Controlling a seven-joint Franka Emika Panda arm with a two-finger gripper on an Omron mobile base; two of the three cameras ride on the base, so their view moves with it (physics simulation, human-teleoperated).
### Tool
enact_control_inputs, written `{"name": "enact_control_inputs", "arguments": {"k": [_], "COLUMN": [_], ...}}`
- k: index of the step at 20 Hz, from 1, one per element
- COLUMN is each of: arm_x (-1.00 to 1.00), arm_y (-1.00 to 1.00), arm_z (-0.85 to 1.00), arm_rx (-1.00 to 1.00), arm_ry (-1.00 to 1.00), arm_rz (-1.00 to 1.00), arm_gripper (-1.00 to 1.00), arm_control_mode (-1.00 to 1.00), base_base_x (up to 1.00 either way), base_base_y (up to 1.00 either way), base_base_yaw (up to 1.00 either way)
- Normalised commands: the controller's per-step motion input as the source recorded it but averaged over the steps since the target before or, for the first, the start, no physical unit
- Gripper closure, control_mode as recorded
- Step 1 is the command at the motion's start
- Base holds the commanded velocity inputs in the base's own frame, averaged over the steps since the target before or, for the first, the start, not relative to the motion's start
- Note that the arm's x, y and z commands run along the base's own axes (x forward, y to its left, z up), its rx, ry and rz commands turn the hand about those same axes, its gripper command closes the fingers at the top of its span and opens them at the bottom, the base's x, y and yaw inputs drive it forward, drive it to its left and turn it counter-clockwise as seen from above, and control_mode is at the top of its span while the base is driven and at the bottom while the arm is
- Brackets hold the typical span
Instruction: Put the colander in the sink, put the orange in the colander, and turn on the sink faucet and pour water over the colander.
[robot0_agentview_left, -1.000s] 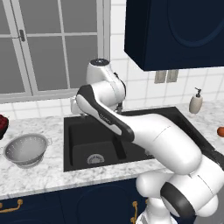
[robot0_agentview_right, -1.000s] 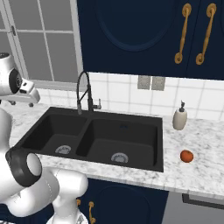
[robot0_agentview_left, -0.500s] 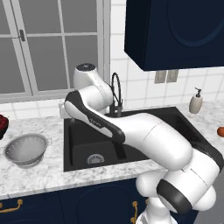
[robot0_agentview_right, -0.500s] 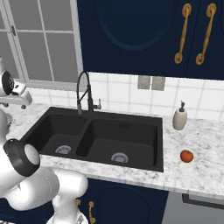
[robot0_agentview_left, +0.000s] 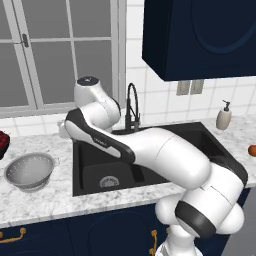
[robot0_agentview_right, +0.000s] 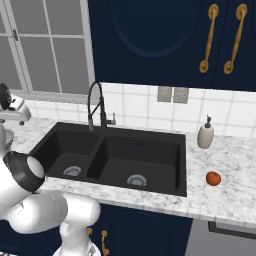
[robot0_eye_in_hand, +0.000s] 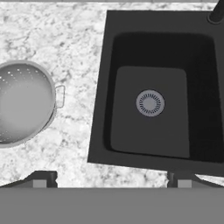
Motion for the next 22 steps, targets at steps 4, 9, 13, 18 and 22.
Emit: {"name": "enact_control_inputs", "arguments": {"k": [4,9,13,18,22], "arm_x": [0.02,0.00,0.00,0.04,0.15], "arm_y": [0.24,0.36,0.37,0.39,0.40], "arm_z": [0.00,-0.08,-0.16,-0.14,-0.16], "arm_rx": [0.00,0.00,0.00,0.00,0.00], "arm_ry": [0.00,0.00,0.02,0.02,0.02], "arm_rz": [0.00,0.00,0.00,0.00,0.00], "arm_gripper": [-1.00,-1.00,-1.00,-1.00,-1.00], "arm_control_mode": [-1.00,-1.00,-1.00,-1.00,-1.00], "base_base_x": [0.00,0.00,0.00,0.00,0.00], "base_base_y": [0.00,0.00,0.00,0.00,0.00], "base_base_yaw": [0.00,0.00,0.00,0.00,0.00]}}
